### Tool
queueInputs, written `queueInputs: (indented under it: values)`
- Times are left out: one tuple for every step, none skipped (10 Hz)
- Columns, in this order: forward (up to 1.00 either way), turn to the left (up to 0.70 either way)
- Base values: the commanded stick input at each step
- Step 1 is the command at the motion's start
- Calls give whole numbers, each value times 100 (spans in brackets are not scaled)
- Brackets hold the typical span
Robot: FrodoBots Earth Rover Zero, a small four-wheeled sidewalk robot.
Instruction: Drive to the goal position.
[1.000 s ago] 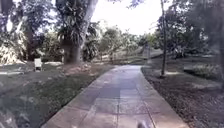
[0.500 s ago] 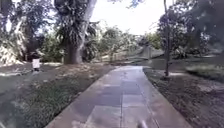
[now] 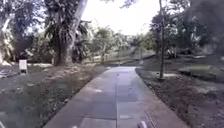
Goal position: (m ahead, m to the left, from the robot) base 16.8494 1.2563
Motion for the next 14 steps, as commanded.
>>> queueInputs:
  values:
    - [50,0]
    - [50,0]
    - [50,0]
    - [50,0]
    - [50,0]
    - [50,-18]
    - [50,-43]
    - [50,-50]
    - [50,-50]
    - [50,-50]
    - [50,-50]
    - [50,-50]
    - [50,0]
    - [50,0]
